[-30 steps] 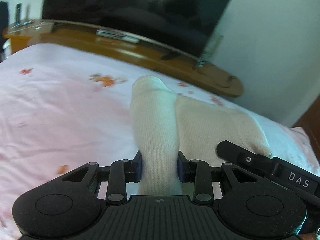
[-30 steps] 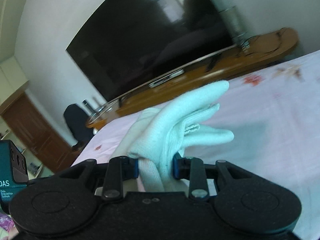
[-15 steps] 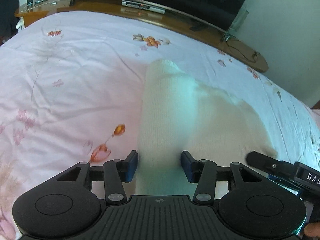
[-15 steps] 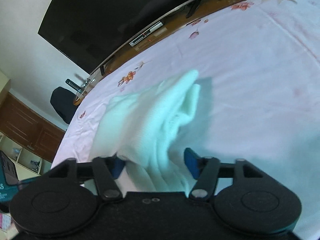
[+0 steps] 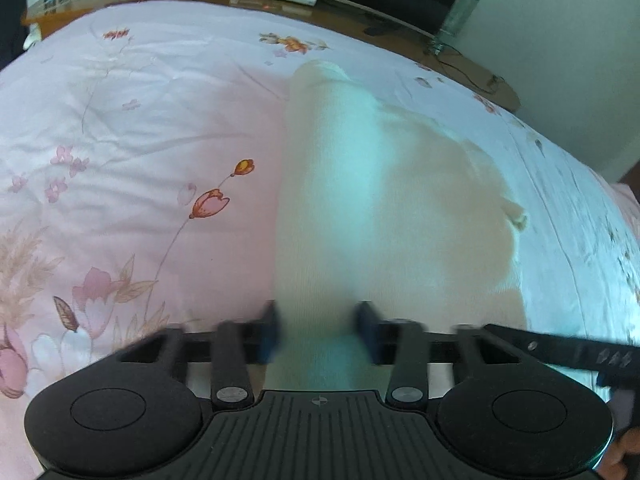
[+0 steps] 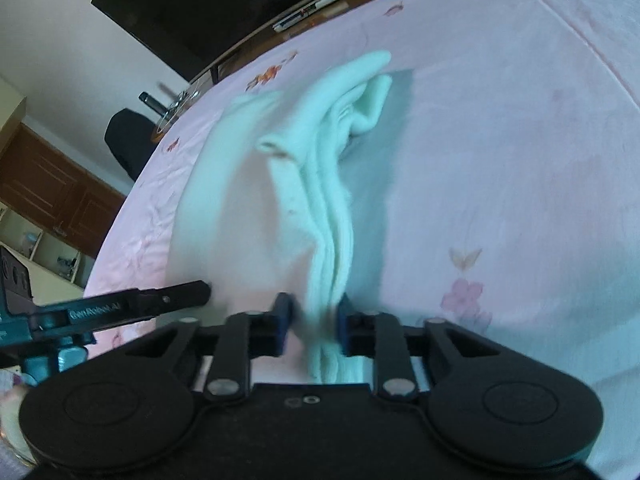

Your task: Fold small clothes

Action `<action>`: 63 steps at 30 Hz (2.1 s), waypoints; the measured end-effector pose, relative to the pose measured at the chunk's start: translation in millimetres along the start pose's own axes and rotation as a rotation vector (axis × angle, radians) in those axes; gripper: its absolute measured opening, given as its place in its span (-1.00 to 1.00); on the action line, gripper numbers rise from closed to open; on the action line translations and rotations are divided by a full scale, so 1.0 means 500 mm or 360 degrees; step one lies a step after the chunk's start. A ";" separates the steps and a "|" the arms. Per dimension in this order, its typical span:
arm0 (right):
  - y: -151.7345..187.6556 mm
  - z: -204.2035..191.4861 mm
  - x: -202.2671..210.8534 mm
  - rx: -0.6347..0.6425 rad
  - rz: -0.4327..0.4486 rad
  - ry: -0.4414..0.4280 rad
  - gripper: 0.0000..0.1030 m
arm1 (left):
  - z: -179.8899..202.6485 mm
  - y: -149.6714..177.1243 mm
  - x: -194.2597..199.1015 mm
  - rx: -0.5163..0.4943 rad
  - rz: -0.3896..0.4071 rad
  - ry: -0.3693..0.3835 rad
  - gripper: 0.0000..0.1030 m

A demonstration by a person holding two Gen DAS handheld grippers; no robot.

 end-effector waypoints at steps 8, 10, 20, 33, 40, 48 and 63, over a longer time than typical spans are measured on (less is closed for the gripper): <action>0.015 0.015 0.017 0.0022 -0.0048 0.0109 -0.74 | -0.017 0.016 0.007 -0.0016 -0.0018 -0.0019 -0.34; 0.010 0.000 0.023 0.0066 0.0001 0.0186 -0.64 | -0.007 0.014 0.017 -0.0037 0.0010 -0.0045 -0.34; -0.068 -0.126 0.057 0.0487 0.0449 0.0306 -0.52 | 0.056 -0.066 0.023 -0.0082 0.0210 -0.0061 -0.34; -0.097 -0.071 -0.056 0.0454 0.0314 0.0416 -0.94 | 0.082 -0.070 -0.038 -0.0077 0.0164 -0.0166 -0.34; -0.056 -0.131 0.026 0.0445 0.0433 0.0374 -0.33 | 0.082 -0.056 0.024 -0.0086 0.0245 -0.0192 0.49; 0.008 -0.155 0.087 0.0362 0.0451 0.0424 -0.27 | 0.086 -0.020 0.110 -0.0155 0.0303 -0.0203 0.53; 0.188 -0.255 0.289 0.0328 0.0615 0.0504 0.70 | 0.109 0.106 0.364 -0.0323 0.0504 -0.0185 1.00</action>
Point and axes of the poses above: each gripper's, at about its wrist camera, not at the fingertips, and x roughly against the way its jaws point, z to its right, y to its underside, the point moved 2 cm from there along -x, roughly the way its jaws point, and after that the axes turned 3 degrees about x, right-handed, at the moved point
